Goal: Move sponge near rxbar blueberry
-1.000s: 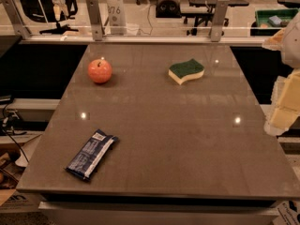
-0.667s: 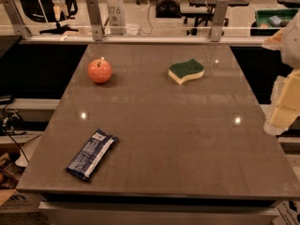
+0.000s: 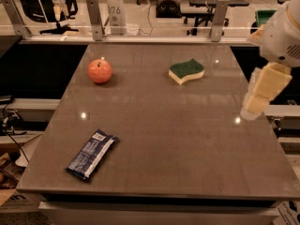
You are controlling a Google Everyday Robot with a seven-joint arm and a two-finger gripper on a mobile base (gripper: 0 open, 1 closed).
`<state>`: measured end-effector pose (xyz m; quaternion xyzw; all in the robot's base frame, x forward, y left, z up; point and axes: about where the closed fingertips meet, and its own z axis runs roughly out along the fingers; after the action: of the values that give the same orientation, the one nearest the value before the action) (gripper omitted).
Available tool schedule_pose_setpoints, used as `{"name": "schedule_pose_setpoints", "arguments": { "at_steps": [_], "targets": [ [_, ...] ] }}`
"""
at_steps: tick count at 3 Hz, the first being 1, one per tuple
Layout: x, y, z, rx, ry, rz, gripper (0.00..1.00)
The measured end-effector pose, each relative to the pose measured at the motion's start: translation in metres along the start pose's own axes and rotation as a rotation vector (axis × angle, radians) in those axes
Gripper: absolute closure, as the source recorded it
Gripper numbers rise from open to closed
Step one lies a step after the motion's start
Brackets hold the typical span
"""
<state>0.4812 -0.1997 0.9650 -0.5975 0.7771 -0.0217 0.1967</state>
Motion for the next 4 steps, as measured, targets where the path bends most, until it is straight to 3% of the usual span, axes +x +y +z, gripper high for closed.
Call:
{"name": "schedule_pose_setpoints", "arguments": {
  "at_steps": [4],
  "targets": [
    [-0.028,-0.095,0.089,0.005,-0.164,0.12,0.0]
  ]
}}
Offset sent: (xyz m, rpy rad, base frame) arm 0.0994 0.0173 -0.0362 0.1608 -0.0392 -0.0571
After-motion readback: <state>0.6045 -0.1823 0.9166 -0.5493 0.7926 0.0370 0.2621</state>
